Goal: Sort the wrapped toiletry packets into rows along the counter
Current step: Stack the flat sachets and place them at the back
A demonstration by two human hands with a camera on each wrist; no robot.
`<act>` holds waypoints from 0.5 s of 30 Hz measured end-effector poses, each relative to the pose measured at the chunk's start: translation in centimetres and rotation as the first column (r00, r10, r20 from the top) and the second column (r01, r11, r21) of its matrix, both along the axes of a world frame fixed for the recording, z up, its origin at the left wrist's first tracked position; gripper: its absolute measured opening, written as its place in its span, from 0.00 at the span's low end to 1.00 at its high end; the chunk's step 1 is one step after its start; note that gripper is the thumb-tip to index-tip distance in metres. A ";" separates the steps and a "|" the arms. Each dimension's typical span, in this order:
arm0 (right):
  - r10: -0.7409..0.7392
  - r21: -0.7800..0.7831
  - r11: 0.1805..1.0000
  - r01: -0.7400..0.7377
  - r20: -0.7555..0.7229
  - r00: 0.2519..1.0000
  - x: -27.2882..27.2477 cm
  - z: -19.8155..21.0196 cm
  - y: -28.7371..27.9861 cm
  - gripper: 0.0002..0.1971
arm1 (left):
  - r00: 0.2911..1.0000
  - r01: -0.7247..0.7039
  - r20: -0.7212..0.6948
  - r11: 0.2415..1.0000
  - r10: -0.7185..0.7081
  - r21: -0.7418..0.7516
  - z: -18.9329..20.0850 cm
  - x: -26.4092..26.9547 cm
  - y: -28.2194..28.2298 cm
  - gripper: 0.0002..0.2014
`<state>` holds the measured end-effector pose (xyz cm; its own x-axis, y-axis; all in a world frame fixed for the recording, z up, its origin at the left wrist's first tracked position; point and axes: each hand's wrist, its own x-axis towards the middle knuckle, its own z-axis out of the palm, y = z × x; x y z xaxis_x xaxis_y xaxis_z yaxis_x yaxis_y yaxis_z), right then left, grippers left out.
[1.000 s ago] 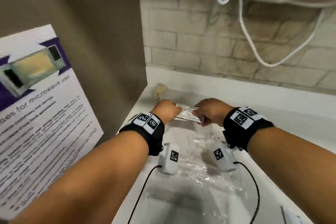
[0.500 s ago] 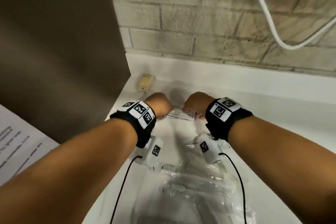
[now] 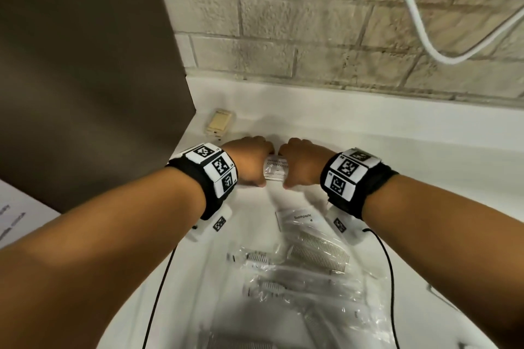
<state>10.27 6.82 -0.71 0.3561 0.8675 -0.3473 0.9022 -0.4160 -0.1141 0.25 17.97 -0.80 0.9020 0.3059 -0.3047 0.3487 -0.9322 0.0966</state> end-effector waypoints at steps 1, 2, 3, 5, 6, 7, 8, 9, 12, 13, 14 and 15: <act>-0.002 -0.001 1.000 0.002 -0.009 1.000 0.1 0.1 0.0 0.28 | 1.000 0.002 0.006 1.000 -0.002 -0.001 0.1 0.0 0.1 0.30; 0.001 -0.007 1.000 -0.001 -0.012 1.000 0.2 0.2 0.1 0.28 | 1.000 0.008 0.002 1.000 -0.008 0.002 0.1 0.1 0.1 0.29; 0.010 -0.012 1.000 -0.011 -0.008 1.000 0.2 0.2 0.1 0.28 | 1.000 0.018 -0.006 1.000 -0.018 0.007 0.1 0.1 0.1 0.27; 0.033 -0.010 0.999 -0.033 0.013 0.999 0.2 0.1 0.1 0.27 | 0.999 0.036 -0.018 0.999 -0.035 0.017 0.0 0.1 0.3 0.25; 0.044 -0.007 0.999 -0.044 0.025 0.999 0.2 0.1 0.1 0.26 | 0.999 0.041 -0.017 0.999 -0.040 0.018 -0.1 0.1 0.3 0.25; 0.051 -0.004 0.999 -0.051 0.034 0.998 0.2 0.1 0.2 0.25 | 0.999 0.047 -0.016 0.999 -0.046 0.019 -0.1 0.1 0.4 0.25; 0.054 -0.004 0.999 -0.054 0.040 0.998 0.2 0.1 0.3 0.24 | 0.999 0.051 -0.015 0.999 -0.051 0.017 -0.1 0.1 0.5 0.25; 0.054 -0.007 0.999 -0.054 0.042 0.998 0.1 0.1 0.4 0.24 | 0.998 0.055 -0.016 0.998 -0.054 0.015 0.0 0.1 0.5 0.25; 0.053 -0.019 0.998 -0.052 0.047 0.997 0.1 0.2 0.4 0.25 | 0.999 0.044 0.012 0.999 -0.044 -0.005 -0.1 -0.1 0.6 0.30; 0.056 -0.011 0.998 -0.056 0.048 0.997 0.1 0.2 0.3 0.27 | 0.999 0.037 0.035 0.999 -0.036 -0.012 -0.2 -0.4 0.5 0.34; 0.061 0.005 0.998 -0.062 0.046 0.997 0.2 0.1 0.1 0.30 | 0.997 0.034 0.072 0.999 -0.032 -0.019 -0.4 -0.6 0.5 0.38; 0.070 0.037 0.997 -0.072 0.043 0.997 0.2 0.1 -0.3 0.34 | 0.992 0.038 0.120 0.999 -0.035 -0.022 -0.4 -0.9 0.3 0.40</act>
